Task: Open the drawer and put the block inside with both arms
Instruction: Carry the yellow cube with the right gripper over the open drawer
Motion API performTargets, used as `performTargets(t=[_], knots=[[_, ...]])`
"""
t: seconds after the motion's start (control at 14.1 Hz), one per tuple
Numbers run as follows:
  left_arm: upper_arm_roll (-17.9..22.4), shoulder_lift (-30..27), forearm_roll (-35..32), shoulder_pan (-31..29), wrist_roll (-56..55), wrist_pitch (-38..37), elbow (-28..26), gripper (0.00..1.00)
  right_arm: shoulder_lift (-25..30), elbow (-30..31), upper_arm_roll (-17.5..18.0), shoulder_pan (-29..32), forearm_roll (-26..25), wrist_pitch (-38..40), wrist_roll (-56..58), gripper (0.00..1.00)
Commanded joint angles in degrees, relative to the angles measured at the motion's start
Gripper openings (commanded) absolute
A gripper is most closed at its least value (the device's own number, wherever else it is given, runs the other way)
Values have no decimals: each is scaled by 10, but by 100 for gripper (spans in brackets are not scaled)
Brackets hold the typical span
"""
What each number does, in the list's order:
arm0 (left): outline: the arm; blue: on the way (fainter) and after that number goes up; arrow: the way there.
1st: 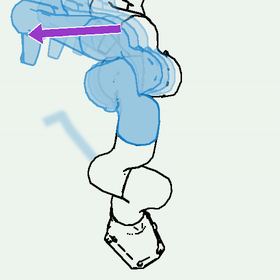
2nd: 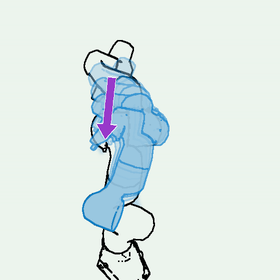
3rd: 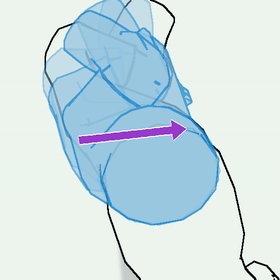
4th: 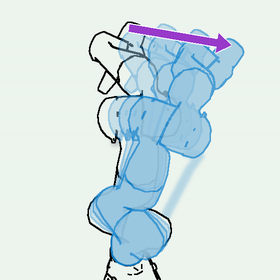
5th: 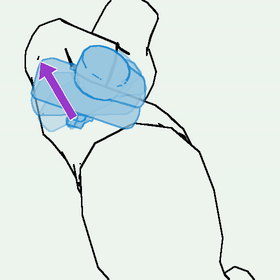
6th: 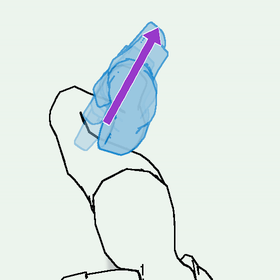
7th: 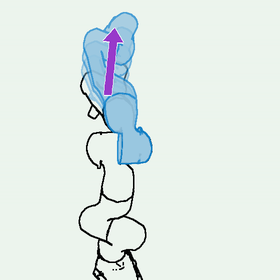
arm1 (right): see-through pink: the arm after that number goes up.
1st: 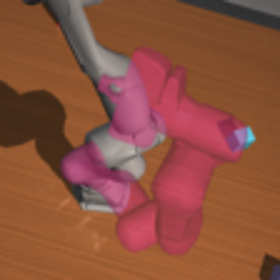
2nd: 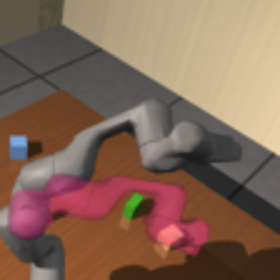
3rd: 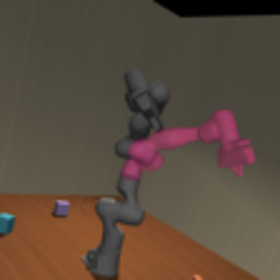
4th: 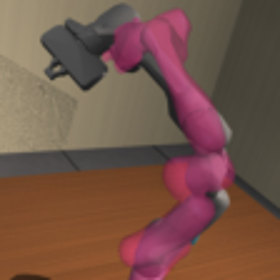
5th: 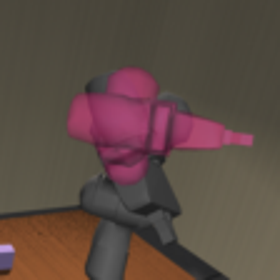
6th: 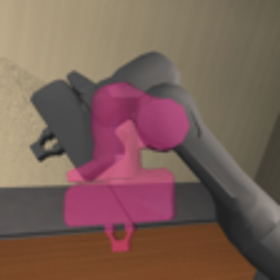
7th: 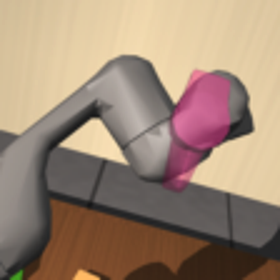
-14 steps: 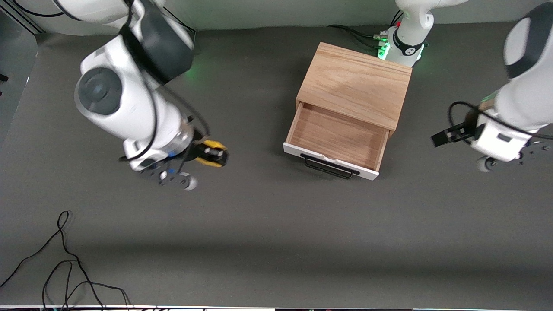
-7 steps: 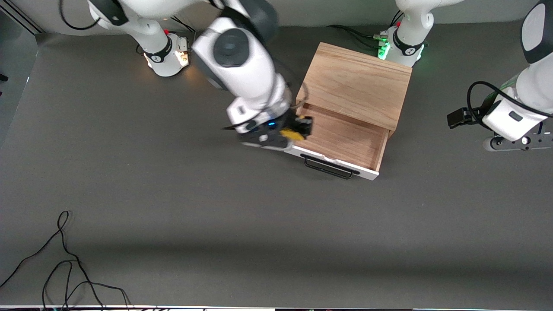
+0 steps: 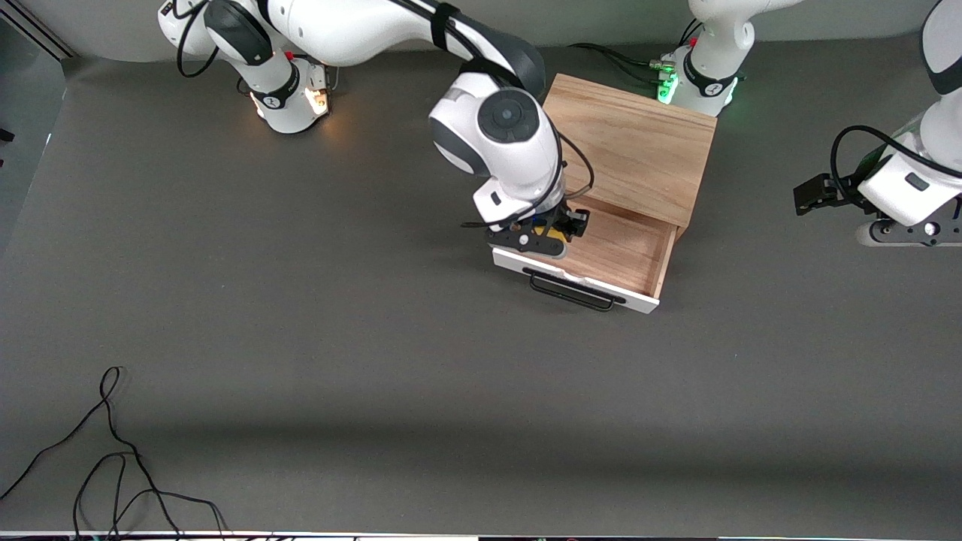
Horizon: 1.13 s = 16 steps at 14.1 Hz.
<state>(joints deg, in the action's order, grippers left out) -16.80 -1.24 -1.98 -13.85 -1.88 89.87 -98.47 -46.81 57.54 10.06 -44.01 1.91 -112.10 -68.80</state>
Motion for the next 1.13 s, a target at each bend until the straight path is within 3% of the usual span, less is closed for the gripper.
performTargets(t=[0.0,0.42,0.5,0.64,0.71,0.92,1.06], knots=[[2,-13,14,-16,31,15,-8,100,-27,-17,-5,-18,-8,-8,-34,0],[2,-13,15,-18,50,16,-6,100,-45,-14,-6,-29,-10,-8,-44,4],[16,-13,15,1,50,16,-4,100,-47,-9,-6,-31,-10,-9,-50,6],[126,-13,15,113,50,16,1,100,-50,-5,-6,-32,-11,-9,-63,7],[151,-13,15,140,50,16,4,100,-50,-2,-6,-33,-12,-9,-64,11],[183,-12,14,182,49,17,8,100,-57,9,-6,-42,-32,-13,-75,16],[183,-8,13,185,44,17,13,100,-58,9,-6,-42,-32,-23,-80,16]])
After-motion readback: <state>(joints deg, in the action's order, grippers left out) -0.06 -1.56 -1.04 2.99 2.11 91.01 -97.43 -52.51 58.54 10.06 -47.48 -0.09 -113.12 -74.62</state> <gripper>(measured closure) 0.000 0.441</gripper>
